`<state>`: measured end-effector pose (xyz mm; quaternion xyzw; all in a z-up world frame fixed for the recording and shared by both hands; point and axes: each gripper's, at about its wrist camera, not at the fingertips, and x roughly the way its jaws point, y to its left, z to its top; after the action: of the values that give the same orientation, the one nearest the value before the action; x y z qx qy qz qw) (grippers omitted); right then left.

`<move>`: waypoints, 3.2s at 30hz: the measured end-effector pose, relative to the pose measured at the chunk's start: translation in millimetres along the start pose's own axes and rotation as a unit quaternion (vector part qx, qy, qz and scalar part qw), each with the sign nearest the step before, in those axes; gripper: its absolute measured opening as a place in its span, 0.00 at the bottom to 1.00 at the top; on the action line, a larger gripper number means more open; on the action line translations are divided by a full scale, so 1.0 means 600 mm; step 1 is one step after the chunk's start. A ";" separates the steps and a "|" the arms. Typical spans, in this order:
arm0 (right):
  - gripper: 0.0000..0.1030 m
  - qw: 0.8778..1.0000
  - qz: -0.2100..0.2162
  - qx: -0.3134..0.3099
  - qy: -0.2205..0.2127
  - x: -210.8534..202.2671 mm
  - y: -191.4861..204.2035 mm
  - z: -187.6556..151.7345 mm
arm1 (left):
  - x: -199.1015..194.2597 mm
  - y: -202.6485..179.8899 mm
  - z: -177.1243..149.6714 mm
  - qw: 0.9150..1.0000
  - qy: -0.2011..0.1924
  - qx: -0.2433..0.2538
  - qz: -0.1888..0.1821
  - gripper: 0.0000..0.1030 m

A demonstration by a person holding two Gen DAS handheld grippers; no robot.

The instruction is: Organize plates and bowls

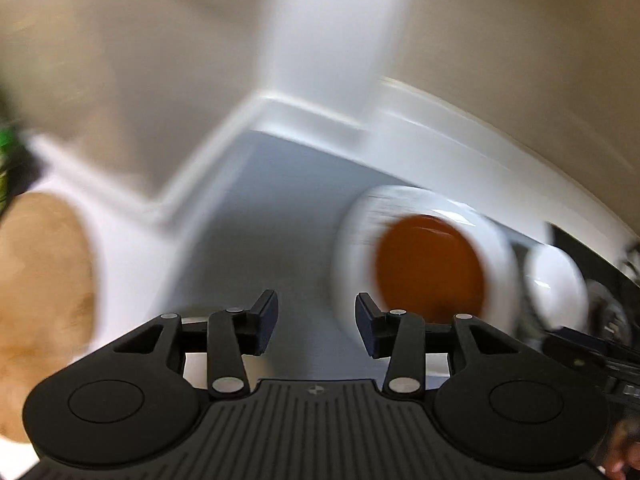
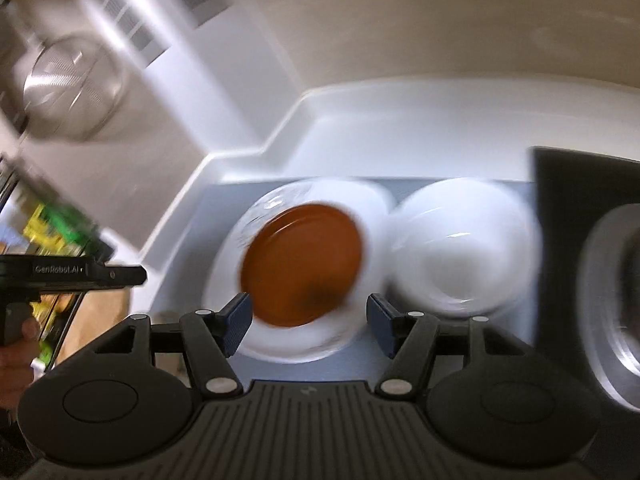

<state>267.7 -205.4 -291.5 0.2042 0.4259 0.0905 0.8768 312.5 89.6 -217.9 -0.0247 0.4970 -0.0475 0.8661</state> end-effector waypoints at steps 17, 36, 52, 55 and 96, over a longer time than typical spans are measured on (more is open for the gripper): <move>0.66 0.983 0.091 -0.091 0.130 0.166 0.236 -0.036 | 0.016 0.236 -0.084 0.986 0.071 -0.142 0.043 0.41; 0.62 0.969 -0.092 0.224 -0.045 -0.085 -0.171 -0.003 | 0.159 -0.372 0.077 0.971 0.106 0.154 -0.151 0.41; 0.63 0.946 -0.055 0.319 -0.010 -0.046 -0.243 -0.045 | 0.265 -0.467 0.087 0.947 0.154 0.262 -0.106 0.17; 0.62 0.944 -0.055 0.325 -0.004 -0.026 -0.248 -0.045 | 0.274 -0.464 0.086 0.946 0.160 0.261 -0.109 0.18; 0.32 0.968 -0.012 0.252 -0.003 -0.060 -0.184 -0.005 | 0.113 -0.350 0.044 0.985 0.091 0.111 -0.095 0.16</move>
<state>241.3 -315.9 -315.9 0.4138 0.4348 -0.0315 0.7992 357.3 -126.8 -243.9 0.0284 0.5605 -0.1865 0.8064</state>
